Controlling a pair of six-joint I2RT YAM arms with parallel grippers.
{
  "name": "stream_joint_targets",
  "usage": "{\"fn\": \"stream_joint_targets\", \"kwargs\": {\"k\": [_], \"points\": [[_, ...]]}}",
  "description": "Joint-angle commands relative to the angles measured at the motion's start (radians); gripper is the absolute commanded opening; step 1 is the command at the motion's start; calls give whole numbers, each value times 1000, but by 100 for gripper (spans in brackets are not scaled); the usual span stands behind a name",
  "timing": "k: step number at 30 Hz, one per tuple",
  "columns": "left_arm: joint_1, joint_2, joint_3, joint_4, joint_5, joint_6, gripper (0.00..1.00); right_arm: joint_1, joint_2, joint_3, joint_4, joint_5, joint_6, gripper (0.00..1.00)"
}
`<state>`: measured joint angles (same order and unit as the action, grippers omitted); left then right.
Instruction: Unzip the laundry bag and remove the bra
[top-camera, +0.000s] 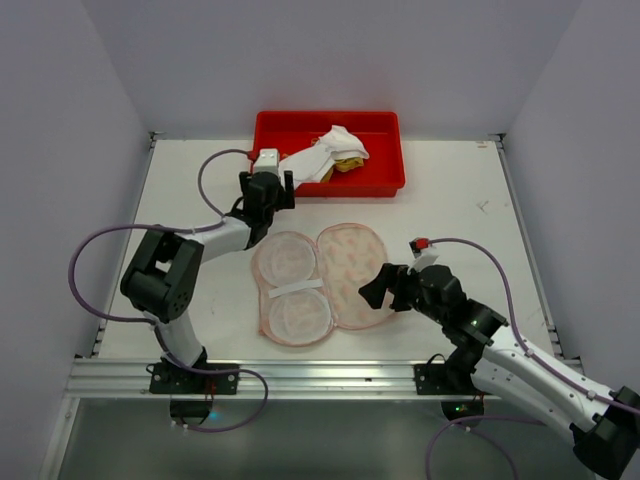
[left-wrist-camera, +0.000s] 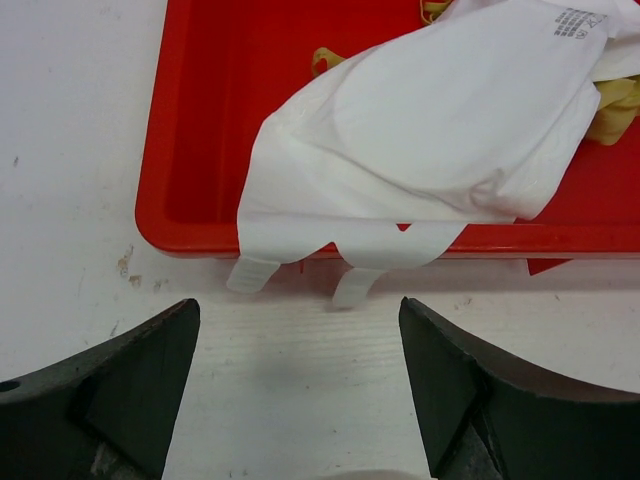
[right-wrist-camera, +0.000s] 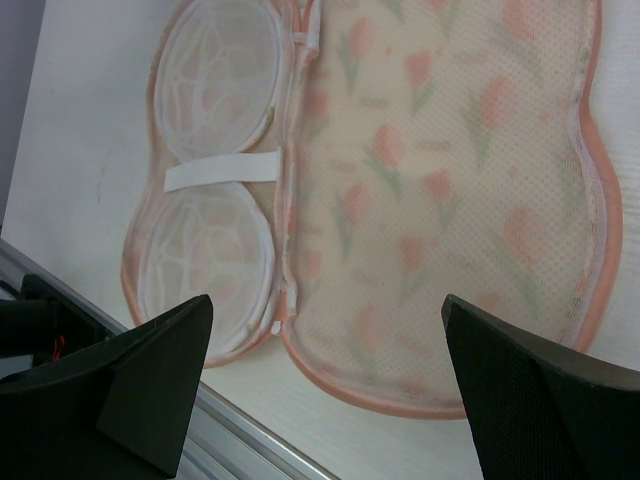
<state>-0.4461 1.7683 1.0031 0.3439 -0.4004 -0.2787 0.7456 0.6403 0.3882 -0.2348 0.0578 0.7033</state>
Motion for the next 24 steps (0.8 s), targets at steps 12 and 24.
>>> {"fn": "stream_joint_targets", "kwargs": {"k": [12,24], "points": [[1,271,497,-170,38,133,85,-2,10,6,28,2,-7,99],[1,378,687,-325,276,211,87,-3,32,-5,28,-7,13,99]]}}
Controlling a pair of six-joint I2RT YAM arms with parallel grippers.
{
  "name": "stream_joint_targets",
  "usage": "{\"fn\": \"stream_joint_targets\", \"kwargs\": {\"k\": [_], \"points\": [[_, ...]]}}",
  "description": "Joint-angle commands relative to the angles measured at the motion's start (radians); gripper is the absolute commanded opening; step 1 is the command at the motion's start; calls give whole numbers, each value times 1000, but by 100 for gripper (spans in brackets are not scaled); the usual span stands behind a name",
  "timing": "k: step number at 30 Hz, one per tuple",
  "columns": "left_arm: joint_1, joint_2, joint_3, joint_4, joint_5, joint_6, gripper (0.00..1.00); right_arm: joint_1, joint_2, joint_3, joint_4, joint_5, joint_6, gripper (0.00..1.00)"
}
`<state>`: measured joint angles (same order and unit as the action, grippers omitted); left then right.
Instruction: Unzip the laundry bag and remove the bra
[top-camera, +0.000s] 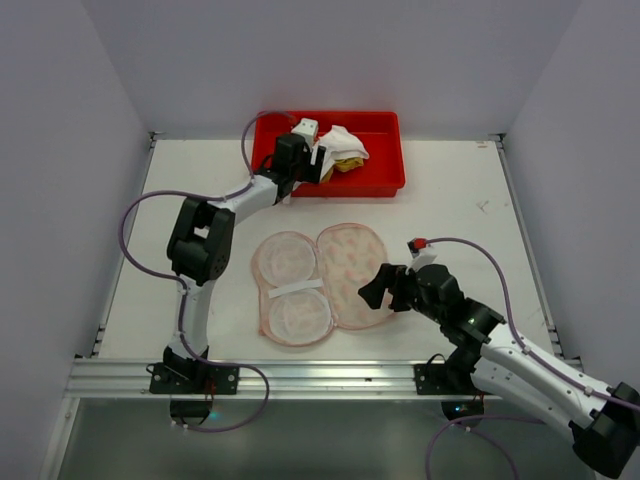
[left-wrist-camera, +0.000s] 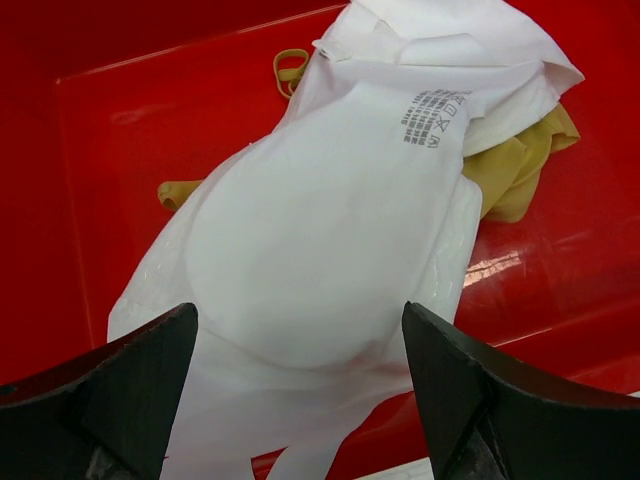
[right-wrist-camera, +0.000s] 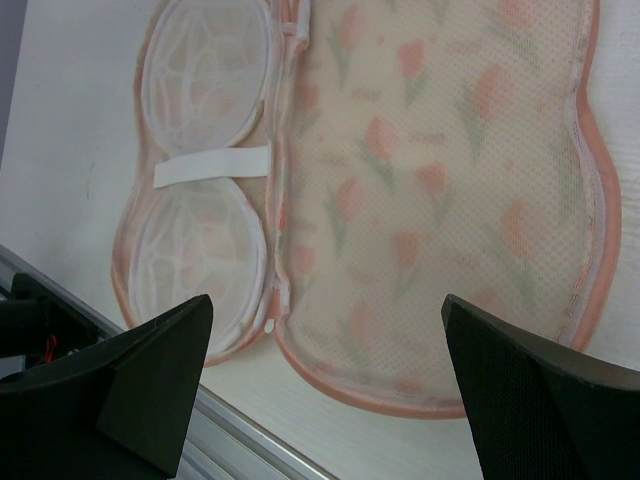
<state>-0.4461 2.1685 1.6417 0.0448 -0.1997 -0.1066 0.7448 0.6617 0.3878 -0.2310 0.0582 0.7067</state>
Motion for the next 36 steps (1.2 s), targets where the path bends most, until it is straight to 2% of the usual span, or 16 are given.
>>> {"fn": "stream_joint_targets", "kwargs": {"k": [1,5,8,14,21,25,27,35,36], "points": [[1,-25,49,-28,83,44,87,-2,12,-4,24,-9,10,99],[1,-9,64,-43,53,76,86,-2,16,-4,27,-11,11,99],[1,14,95,-120,42,94,86,-2,19,-3,27,-9,13,99],[1,33,107,-152,66,139,83,-2,30,-4,30,-9,13,99],[1,89,202,-210,85,169,75,-2,41,-12,38,-9,17,99],[3,125,236,-218,86,185,63,-2,44,-10,38,-8,16,99],[4,140,245,-221,97,186,52,-2,45,-13,38,-6,19,99],[21,217,306,-201,86,217,20,-2,59,-10,38,-4,16,99],[23,234,313,-195,76,220,19,-4,62,-7,38,-4,13,99]]}}
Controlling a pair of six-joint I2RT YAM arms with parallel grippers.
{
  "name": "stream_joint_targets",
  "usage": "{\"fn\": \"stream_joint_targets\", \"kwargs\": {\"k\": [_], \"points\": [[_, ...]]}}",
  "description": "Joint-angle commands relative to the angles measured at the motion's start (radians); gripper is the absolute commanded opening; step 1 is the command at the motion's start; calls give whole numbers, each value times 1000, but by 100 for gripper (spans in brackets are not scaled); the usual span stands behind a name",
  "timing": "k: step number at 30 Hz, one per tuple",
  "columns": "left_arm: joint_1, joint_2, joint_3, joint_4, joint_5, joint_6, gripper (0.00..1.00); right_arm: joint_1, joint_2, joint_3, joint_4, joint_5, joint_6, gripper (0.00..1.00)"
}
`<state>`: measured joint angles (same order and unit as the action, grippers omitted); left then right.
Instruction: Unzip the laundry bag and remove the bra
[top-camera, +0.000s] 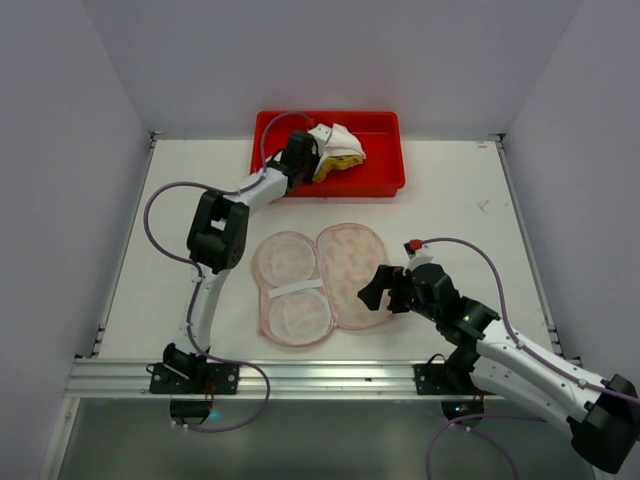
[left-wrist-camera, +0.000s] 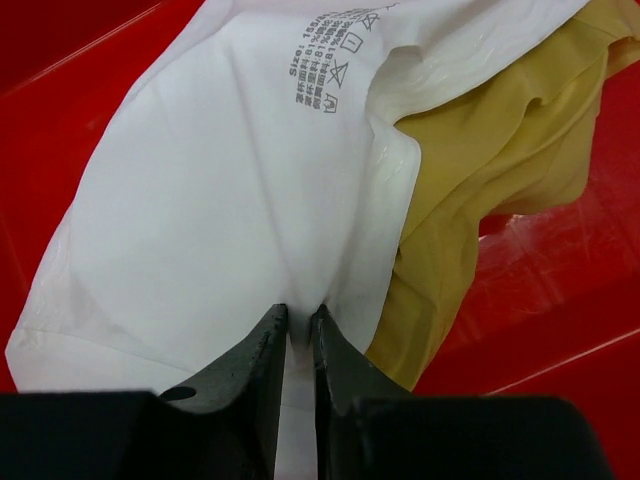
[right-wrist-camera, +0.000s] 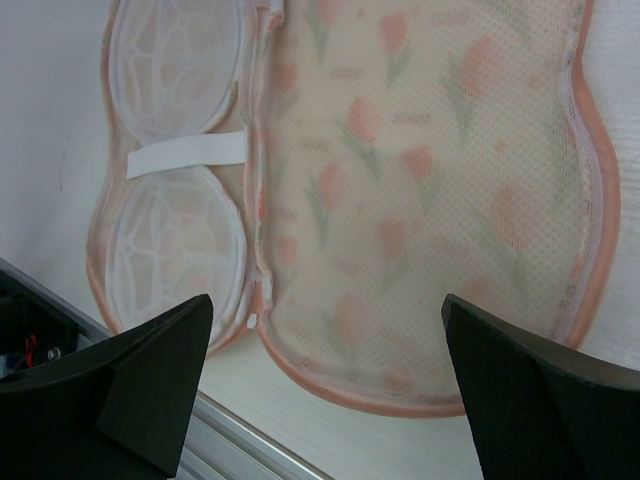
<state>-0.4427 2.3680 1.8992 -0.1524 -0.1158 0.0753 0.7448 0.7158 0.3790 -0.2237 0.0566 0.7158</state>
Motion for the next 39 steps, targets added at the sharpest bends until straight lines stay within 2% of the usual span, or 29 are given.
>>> {"fn": "stream_joint_targets", "kwargs": {"k": [1,8,12,16,23,26,28,29,31,32,35,36,37,39], "points": [[21,43,63,7,-22,41,19,-2,10,3,30,-3,2,99],[39,102,120,109,-99,76,17,-4,30,8,30,-4,-1,99],[39,123,138,220,-73,75,17,-4,43,14,30,-6,-4,99],[39,142,158,277,27,34,17,-4,59,18,30,-8,-7,99],[33,192,202,335,292,-101,20,-4,57,17,30,-3,-9,99],[25,183,192,336,277,-111,23,-4,62,15,30,-3,-10,99],[27,133,146,336,234,-114,34,-5,59,17,30,-3,-15,99],[27,110,123,336,150,-108,50,-5,56,18,30,5,-18,99],[27,22,49,332,55,-82,63,-4,47,23,27,12,-22,99],[27,-10,25,330,-18,-74,67,-4,45,24,26,21,-24,99],[27,-151,-80,318,-123,-34,81,-7,51,64,-17,70,7,99],[27,-314,-150,292,-152,-38,90,-19,83,113,-122,178,83,99],[27,-316,-169,292,-153,-52,90,-19,100,113,-123,180,83,99],[27,-444,-207,248,-157,-100,96,-59,137,170,-211,238,131,99]]}}
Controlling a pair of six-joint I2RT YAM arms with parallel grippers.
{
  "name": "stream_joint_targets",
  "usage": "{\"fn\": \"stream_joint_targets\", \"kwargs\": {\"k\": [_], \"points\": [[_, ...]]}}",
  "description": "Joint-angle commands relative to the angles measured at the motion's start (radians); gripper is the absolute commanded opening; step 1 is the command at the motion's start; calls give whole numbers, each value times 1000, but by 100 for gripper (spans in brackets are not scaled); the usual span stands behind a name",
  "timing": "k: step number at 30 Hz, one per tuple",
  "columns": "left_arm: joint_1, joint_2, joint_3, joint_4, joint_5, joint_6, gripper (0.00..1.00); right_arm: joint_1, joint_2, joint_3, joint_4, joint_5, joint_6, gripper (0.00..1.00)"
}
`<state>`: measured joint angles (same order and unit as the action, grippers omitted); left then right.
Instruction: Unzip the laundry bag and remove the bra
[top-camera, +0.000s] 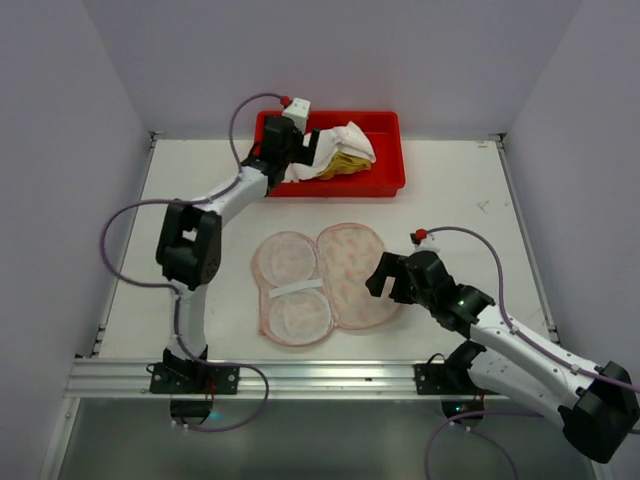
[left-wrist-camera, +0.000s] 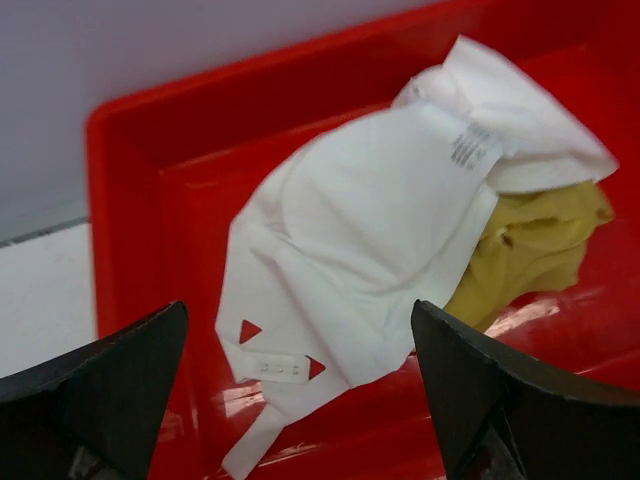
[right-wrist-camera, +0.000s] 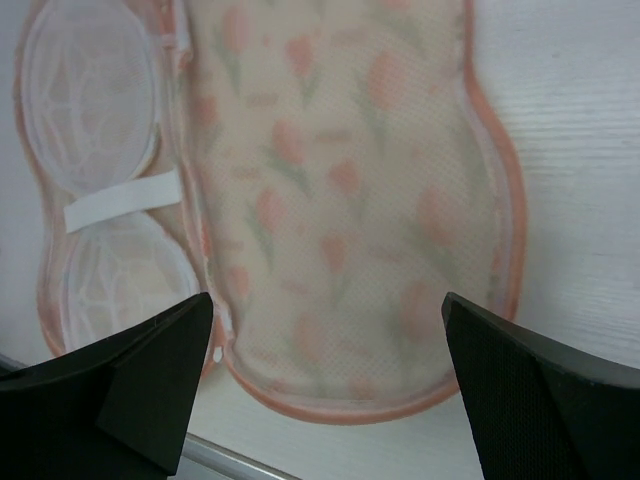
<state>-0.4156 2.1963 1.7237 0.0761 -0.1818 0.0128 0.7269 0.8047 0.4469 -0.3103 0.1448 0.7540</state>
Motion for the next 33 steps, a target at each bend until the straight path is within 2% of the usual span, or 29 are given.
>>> {"fn": "stream_joint_targets", "kwargs": {"k": [1,2,7,10,15,18,22,25,26,27,28,30,31,33], "points": [[0,-312,-50,2,-87,-77,98,-64,71,117,-142,148,96,99],[0,-354,-85,-36,-76,-94,100,-113,124,137,-160,145,99,99],[1,-596,-199,-200,-125,-201,100,-243,295,233,-191,73,108,99],[9,-728,-312,-298,-151,-249,100,-267,392,276,-182,75,104,99],[26,-953,-504,-430,-162,-303,100,-284,568,332,-145,-10,73,98],[34,-1078,-627,-475,-168,-306,100,-284,600,303,-76,-97,65,93],[38,-1211,-768,-489,-214,-283,100,-282,625,265,-15,-139,54,77],[38,-1297,-843,-504,-164,-271,100,-282,623,256,-7,-182,51,56],[38,-1338,-877,-506,-136,-274,100,-282,602,254,-13,-172,51,44],[38,-1360,-895,-503,-127,-277,100,-282,584,254,-41,-157,48,38],[38,-1380,-917,-496,-124,-278,100,-282,562,256,-58,-113,42,26],[38,-1426,-963,-484,-136,-280,100,-284,493,272,-123,-45,6,11],[38,-1432,-967,-495,-140,-281,100,-291,472,282,-151,20,-8,0],[40,-1443,-966,-513,-162,-286,100,-299,412,321,-235,80,-44,0]]}}
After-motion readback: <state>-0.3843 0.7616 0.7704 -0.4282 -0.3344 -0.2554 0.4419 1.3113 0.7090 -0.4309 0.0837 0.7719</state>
